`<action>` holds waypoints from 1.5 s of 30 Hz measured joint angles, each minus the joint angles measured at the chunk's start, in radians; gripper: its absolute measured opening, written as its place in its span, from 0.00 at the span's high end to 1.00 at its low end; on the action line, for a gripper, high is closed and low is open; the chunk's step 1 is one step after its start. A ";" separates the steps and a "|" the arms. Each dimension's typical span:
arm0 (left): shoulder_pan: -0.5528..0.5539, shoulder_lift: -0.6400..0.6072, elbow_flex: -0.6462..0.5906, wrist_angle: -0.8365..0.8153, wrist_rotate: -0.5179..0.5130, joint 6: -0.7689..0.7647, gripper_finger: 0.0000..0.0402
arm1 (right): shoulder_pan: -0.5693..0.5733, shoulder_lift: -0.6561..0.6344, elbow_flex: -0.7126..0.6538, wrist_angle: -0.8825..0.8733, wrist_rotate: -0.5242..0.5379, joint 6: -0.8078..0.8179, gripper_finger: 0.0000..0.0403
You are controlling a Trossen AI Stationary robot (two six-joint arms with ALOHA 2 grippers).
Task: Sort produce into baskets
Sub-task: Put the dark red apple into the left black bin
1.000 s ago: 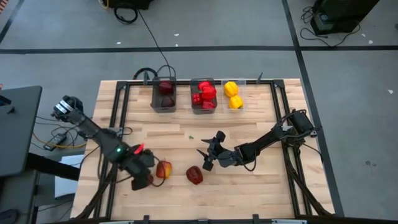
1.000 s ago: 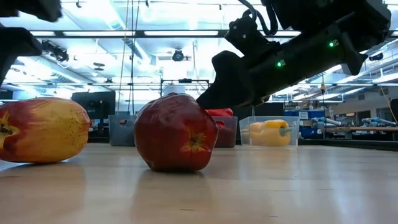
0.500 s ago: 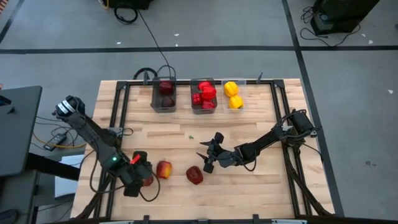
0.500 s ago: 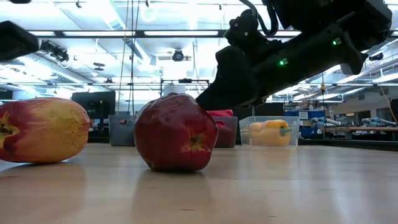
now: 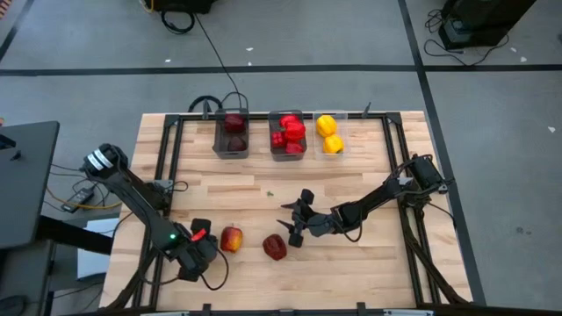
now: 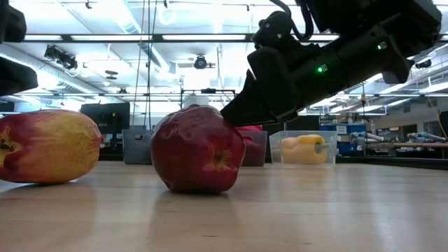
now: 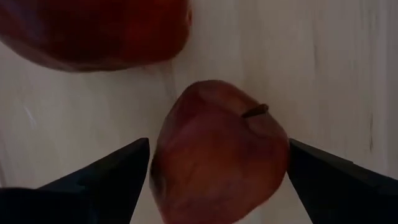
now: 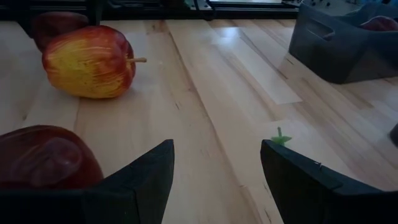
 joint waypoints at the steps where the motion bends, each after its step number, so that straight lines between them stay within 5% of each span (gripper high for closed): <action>1: 0.004 0.005 0.000 0.006 0.000 0.000 0.09 | 0.000 0.000 0.000 0.000 0.001 0.000 0.38; 9: 0.040 0.013 0.001 0.029 0.005 0.024 0.36 | 0.000 0.000 0.000 0.010 0.002 0.001 0.38; 16: 0.125 0.012 0.066 -0.108 -0.004 0.024 0.36 | 0.000 0.000 0.000 0.016 0.002 0.001 0.38; 22: 0.266 0.009 0.262 -0.371 -0.103 0.240 0.30 | -0.001 0.000 0.000 0.049 0.002 -0.001 0.39; 28: 0.482 0.008 0.400 -0.481 -0.236 0.430 0.31 | -0.001 0.000 0.000 0.054 0.002 -0.003 0.41; 37: 0.894 0.009 0.409 -0.449 -0.397 0.611 0.31 | -0.001 0.000 0.000 0.054 0.002 -0.003 0.42; 45: 1.237 0.009 0.409 -0.280 -0.275 0.792 0.30 | -0.003 0.000 0.000 0.055 0.002 -0.001 0.42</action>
